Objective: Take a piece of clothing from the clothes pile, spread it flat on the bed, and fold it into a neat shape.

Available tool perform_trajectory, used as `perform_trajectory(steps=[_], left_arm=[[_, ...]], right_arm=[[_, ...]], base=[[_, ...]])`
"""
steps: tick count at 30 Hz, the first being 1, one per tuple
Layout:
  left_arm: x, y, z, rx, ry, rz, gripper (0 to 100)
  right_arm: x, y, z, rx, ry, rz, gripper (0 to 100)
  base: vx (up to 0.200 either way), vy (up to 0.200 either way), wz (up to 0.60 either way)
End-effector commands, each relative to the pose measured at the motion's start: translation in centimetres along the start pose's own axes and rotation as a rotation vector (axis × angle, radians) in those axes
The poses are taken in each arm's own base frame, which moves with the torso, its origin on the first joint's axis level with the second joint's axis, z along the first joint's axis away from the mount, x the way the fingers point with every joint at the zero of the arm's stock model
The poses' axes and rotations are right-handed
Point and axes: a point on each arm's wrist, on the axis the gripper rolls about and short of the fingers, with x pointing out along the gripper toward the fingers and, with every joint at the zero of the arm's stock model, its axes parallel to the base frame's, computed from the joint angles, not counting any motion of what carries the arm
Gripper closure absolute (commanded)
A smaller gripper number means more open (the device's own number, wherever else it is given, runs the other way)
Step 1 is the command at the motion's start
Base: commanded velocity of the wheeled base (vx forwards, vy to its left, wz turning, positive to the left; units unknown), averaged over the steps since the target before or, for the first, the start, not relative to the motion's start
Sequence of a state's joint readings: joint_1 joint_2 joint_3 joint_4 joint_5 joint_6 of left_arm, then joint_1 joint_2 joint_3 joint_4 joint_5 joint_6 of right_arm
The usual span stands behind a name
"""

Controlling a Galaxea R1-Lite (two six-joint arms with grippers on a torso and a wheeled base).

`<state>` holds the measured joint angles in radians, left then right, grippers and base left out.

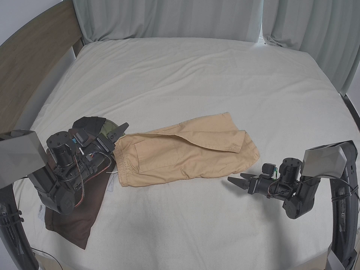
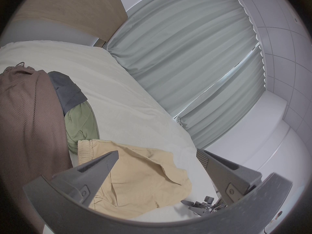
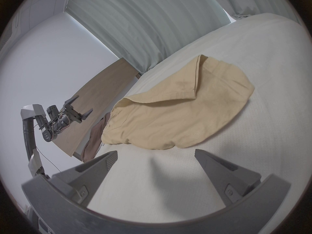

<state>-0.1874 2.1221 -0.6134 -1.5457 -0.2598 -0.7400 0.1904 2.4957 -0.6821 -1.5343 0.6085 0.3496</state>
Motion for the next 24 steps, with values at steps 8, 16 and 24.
perform_trajectory(steps=[8,16,24], left_arm=[[0.1,0.1,-0.2,-0.001,0.005,0.001,0],[0.0,0.2,-0.2,-0.001,0.006,0.005,0],[0.1,0.1,-0.4,-0.002,0.012,0.002,0]], right_arm=[[4.2,-0.1,-1.0,0.008,0.032,0.02,0],[7.8,1.0,0.0,-0.002,-0.003,-0.007,0],[8.4,1.6,0.0,0.04,-0.007,-0.006,0]], base=[[0.0,0.0,0.0],[0.0,0.0,0.0],[0.0,0.0,0.0]])
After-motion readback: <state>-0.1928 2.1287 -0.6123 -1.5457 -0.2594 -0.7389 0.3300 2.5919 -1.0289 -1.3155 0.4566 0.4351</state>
